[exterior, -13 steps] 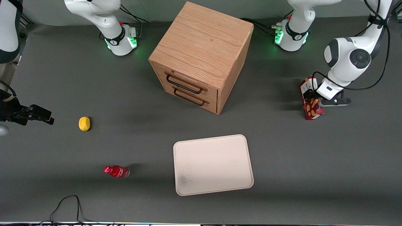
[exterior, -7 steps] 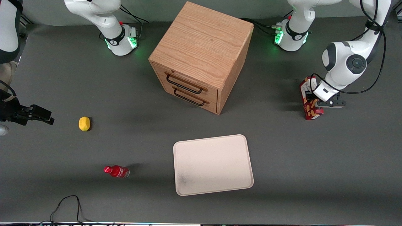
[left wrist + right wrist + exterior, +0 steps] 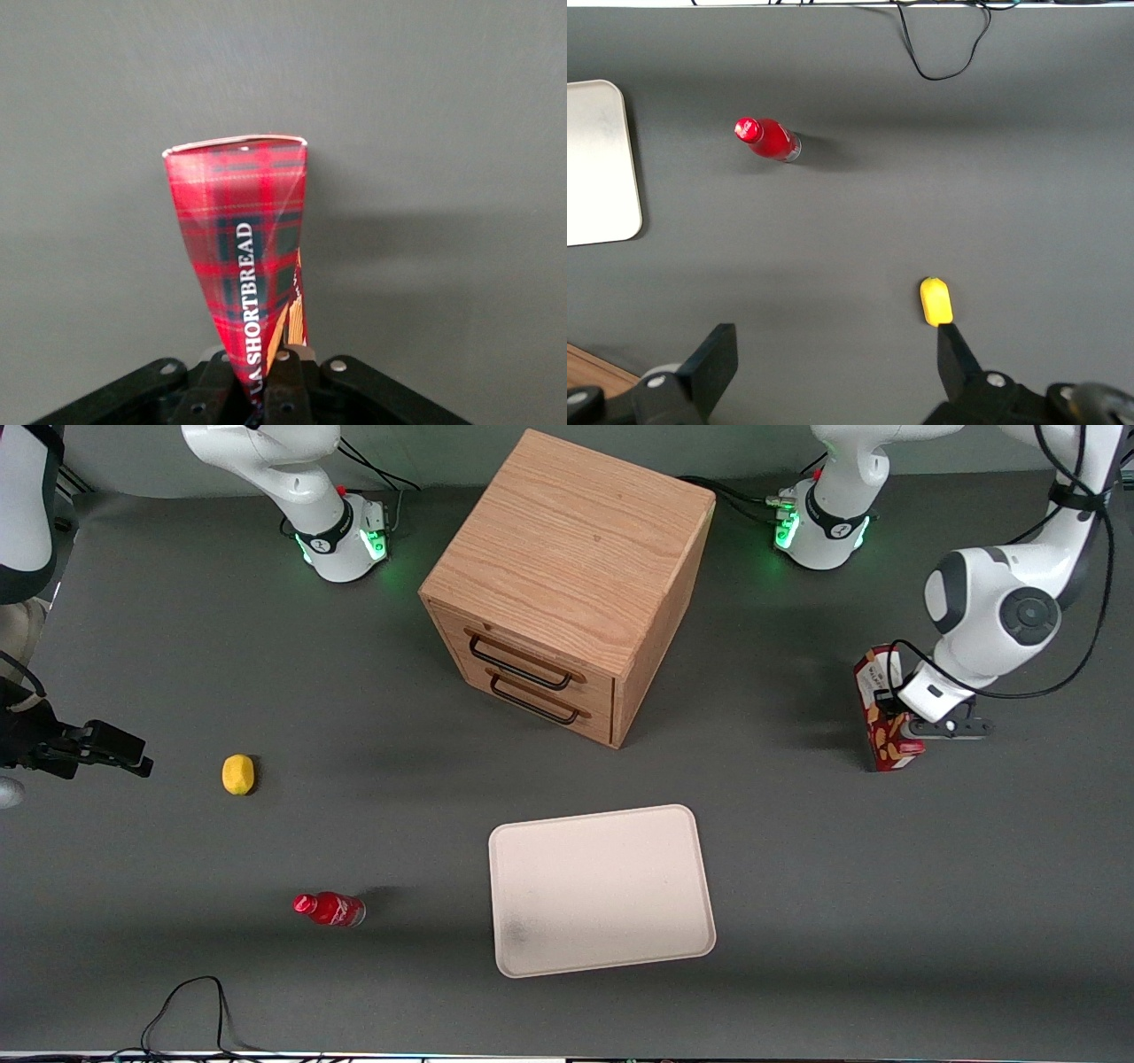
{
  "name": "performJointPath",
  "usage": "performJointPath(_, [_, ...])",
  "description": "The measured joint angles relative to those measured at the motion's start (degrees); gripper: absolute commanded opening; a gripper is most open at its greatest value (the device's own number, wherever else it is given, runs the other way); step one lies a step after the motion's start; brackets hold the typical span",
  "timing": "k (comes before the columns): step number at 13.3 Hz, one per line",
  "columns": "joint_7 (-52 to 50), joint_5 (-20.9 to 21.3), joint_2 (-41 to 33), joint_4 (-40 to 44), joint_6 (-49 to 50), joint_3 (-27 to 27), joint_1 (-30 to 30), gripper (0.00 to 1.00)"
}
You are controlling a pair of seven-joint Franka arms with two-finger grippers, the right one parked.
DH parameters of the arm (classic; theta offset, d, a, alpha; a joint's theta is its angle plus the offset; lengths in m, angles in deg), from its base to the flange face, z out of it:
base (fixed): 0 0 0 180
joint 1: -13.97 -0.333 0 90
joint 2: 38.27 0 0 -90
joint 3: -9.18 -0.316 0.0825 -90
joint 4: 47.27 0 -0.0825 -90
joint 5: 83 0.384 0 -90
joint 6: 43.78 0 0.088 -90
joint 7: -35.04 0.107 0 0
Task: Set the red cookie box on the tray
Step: 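Close the left gripper on the shortbread box's upper end, then lift the box and carry it with the left gripper over the white tray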
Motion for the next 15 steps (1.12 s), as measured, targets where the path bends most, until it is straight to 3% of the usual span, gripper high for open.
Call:
performJointPath(3, [-1.4,-2.8,-0.1,13.1,14.2,0.5,1.0,0.0])
performJointPath(7, [-13.8,-4.4,3.8,36.2,30.9,1.4,9.2,0.0])
performJointPath(11, [-30.0,-4.4,20.9,58.7,34.2,1.8,18.4,0.0])
performJointPath(15, [-32.0,-4.3,39.3,74.6,31.1,1.8,23.2,0.0])
